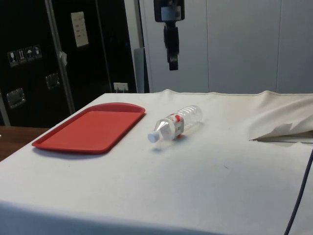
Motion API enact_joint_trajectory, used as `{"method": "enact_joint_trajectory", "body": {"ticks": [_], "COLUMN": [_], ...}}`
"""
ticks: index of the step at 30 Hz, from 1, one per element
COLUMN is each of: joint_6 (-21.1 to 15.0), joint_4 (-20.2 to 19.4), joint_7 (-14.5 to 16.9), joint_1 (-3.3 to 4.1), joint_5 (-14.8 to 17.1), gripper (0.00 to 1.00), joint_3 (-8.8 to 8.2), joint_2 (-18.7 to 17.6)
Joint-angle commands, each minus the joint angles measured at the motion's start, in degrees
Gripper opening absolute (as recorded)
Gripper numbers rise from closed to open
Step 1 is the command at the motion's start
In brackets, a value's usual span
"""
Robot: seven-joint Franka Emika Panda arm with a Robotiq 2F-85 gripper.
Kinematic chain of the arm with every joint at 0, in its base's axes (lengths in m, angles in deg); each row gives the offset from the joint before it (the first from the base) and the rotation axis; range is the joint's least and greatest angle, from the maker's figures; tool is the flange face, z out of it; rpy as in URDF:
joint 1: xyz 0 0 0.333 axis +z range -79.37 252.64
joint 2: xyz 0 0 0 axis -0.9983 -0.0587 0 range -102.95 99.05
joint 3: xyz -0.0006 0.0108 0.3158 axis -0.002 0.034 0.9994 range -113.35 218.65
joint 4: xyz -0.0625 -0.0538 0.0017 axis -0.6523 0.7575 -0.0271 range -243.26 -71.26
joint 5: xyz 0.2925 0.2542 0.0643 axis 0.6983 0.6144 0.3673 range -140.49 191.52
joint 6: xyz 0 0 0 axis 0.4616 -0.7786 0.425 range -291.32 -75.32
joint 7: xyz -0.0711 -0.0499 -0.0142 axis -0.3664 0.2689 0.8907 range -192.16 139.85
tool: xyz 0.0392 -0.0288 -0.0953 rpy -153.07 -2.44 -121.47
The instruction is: Place the bottle upright on the tray.
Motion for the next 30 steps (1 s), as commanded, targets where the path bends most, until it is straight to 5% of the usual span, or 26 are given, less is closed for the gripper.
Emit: {"method": "enact_joint_trajectory", "body": {"ticks": [1, 30], "joint_6": [-0.86, -6.07], "joint_4": [-0.29, -2.29], "joint_7": [0.69, 9.51], "joint_1": [0.29, 0.63], "joint_5": [0.46, 0.4], "gripper": [1.0, 1.0], "joint_3": [-0.06, 0.0], "joint_2": [-0.11, -3.67]}}
